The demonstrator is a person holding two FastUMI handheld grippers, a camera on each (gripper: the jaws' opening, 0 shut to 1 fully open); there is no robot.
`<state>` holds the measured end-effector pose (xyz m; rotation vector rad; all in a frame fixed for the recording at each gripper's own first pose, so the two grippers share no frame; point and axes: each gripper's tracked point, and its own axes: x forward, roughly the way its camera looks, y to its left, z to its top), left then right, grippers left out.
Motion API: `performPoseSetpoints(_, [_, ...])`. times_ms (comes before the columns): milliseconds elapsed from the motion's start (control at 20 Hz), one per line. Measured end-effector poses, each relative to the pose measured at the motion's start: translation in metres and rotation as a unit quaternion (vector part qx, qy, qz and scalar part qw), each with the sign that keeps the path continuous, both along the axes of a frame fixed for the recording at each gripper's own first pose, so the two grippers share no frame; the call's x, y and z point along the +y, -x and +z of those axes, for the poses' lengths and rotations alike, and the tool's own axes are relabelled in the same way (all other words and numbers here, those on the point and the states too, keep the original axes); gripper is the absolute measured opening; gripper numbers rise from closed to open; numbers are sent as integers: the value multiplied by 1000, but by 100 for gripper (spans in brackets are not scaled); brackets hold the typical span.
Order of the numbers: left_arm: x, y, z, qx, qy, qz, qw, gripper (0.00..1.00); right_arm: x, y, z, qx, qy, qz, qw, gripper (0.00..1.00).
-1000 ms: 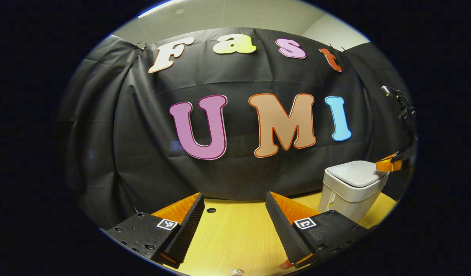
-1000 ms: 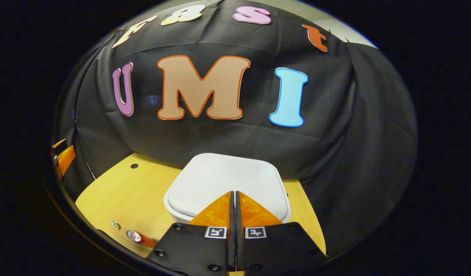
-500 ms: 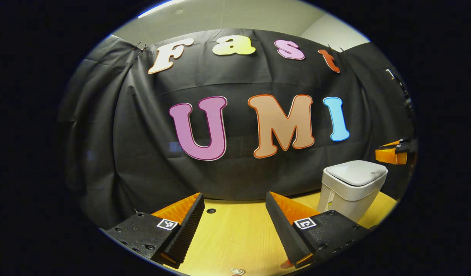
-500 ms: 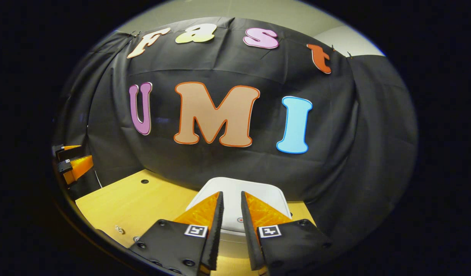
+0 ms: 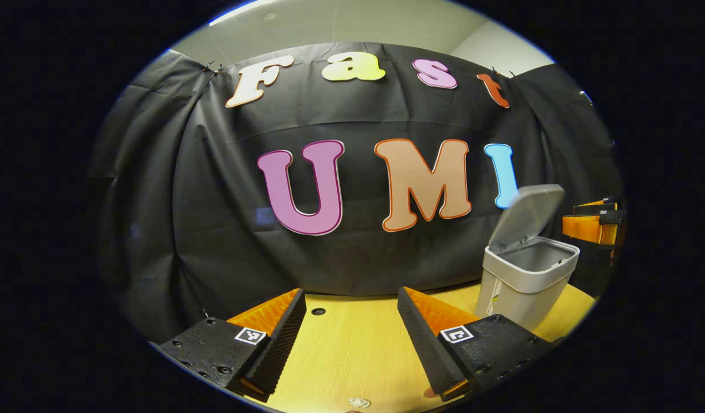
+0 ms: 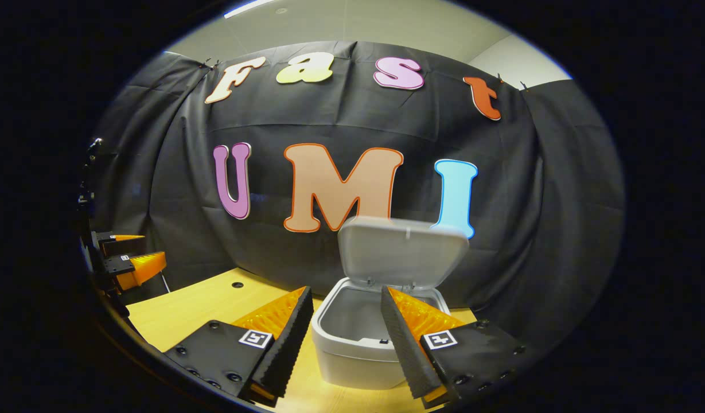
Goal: Press the lid of the desktop garbage bin to open it, pick up the crumpled paper on the desktop and throw it into the bin, then pick up the pop can on the desktop and drop it into the bin, and finally close the garbage bin lid.
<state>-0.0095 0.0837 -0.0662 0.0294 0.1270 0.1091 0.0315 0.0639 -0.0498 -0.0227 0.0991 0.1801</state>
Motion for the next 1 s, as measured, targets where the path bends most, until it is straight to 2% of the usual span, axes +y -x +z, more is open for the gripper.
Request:
performPoseSetpoints(50, [1,1,-3,2,0,-1,1000,94,4,3,-1,1,0,6,1000,81])
performPoseSetpoints(400, [5,6,-43,48,11,-7,999,94,54,27,-41,46,18,63,997,82])
performPoseSetpoints(600, [6,15,-71,85,22,-11,996,94,85,42,-66,75,16,106,991,83])
performPoseSetpoints(650, [7,17,-79,95,25,-11,995,94,92,45,-74,85,14,114,990,89])
performPoseSetpoints(850, [4,28,-109,135,38,-15,990,96,111,55,-100,115,21,138,984,87])
performPoseSetpoints(1000, [3,35,-132,163,45,-19,985,94,120,65,-125,137,33,154,978,89])
